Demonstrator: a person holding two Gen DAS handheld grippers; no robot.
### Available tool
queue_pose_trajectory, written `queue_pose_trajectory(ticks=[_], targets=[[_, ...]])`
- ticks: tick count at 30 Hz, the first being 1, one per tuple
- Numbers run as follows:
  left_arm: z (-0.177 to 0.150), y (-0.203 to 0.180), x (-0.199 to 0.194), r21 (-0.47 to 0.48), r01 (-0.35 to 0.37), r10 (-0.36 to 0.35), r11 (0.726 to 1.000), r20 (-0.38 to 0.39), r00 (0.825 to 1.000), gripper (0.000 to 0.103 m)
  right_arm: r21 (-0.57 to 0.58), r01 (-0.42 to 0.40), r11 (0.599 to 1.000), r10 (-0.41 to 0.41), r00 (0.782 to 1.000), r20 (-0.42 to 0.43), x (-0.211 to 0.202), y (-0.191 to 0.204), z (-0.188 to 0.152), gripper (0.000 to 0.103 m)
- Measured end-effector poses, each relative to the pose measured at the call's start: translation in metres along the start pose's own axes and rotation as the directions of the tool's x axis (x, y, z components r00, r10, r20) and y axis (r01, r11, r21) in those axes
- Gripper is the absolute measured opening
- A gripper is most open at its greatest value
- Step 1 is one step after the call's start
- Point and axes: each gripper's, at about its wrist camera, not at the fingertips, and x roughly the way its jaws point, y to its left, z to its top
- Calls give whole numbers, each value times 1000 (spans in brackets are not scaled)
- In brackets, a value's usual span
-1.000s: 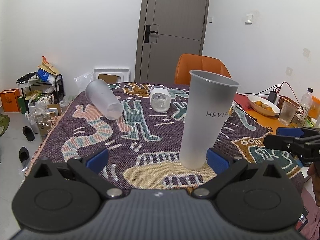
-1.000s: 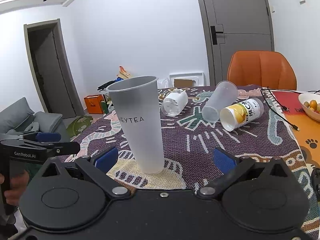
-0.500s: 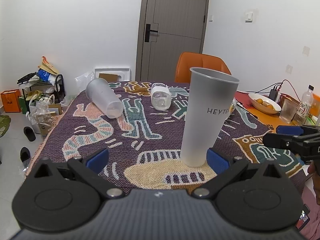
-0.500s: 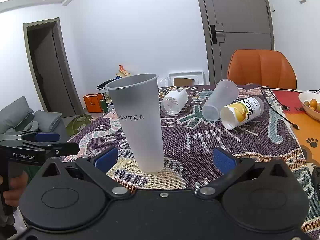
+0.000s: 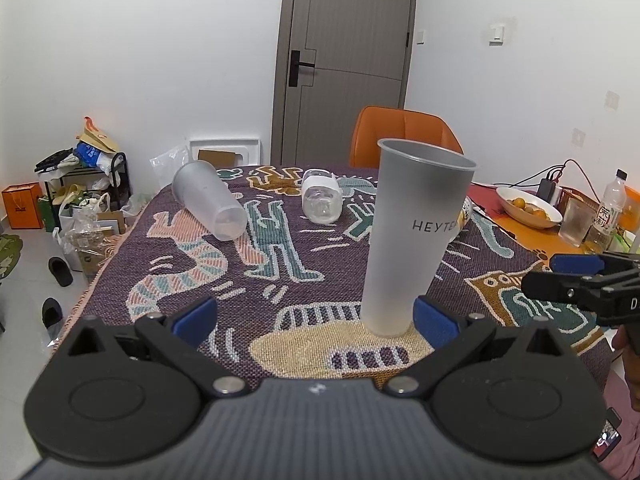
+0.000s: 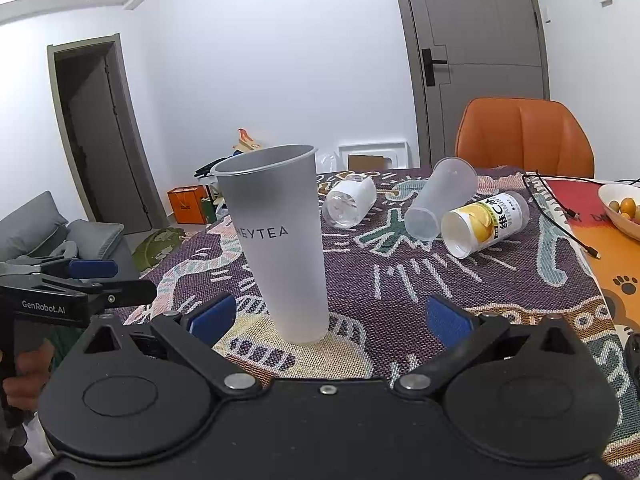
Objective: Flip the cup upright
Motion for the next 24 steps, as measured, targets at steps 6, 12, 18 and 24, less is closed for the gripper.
queue_pose_trajectory(ticks=[6,12,18,24], targets=[[1,3,0,-4,-3,3,1000,0,1000,103,-4,0,1000,0,1000,-1,0,1,0,103],[1,2,1,0,-7,7,1000,-1,1000,103,-5,3,1000,-3,1000,0,0,0,0,103],[0,2,2,6,-9,9,1000,1,1000,103,-3,4,1000,-4,1000,0,0,1,0,103],[1,2,2,11,-15,15,1000,12,1000,103,-9,7,1000,-7,1000,4,0,1,1,103]])
